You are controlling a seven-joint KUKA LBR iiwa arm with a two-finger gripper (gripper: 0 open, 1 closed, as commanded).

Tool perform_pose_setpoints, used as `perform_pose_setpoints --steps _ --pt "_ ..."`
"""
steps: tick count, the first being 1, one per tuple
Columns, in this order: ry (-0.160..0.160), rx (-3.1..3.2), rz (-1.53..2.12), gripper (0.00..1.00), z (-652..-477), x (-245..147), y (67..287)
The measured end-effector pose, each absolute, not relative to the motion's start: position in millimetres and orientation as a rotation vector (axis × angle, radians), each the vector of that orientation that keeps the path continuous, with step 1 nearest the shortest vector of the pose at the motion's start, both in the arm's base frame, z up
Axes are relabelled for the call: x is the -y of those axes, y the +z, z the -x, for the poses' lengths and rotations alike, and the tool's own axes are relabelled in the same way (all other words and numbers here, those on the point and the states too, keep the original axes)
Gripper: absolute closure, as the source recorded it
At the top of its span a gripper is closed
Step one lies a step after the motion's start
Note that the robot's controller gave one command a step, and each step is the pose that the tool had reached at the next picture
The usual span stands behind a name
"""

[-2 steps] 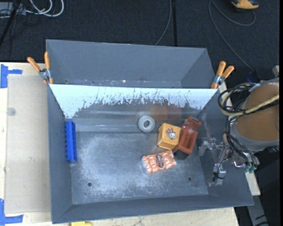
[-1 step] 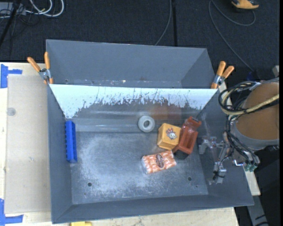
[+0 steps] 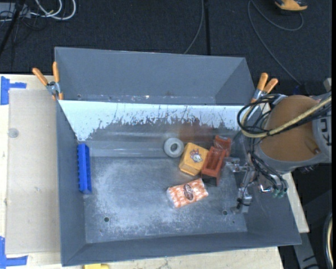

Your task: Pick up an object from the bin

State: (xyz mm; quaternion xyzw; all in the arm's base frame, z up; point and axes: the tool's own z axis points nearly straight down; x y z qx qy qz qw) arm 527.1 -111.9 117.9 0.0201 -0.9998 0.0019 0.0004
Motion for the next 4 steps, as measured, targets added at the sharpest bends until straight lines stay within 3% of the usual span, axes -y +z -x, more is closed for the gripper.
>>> perform_pose_setpoints --steps 1,2,3,4 --pt "0.001 3.140 -0.121 0.00 -558.8 72.3 88.0" --pt "-0.009 3.141 -0.177 0.00 -552.7 46.0 92.7" --pt "0.002 3.138 -0.180 0.00 -576.4 79.6 82.8" --pt "0.007 3.138 -0.195 0.00 -582.8 71.4 80.1"
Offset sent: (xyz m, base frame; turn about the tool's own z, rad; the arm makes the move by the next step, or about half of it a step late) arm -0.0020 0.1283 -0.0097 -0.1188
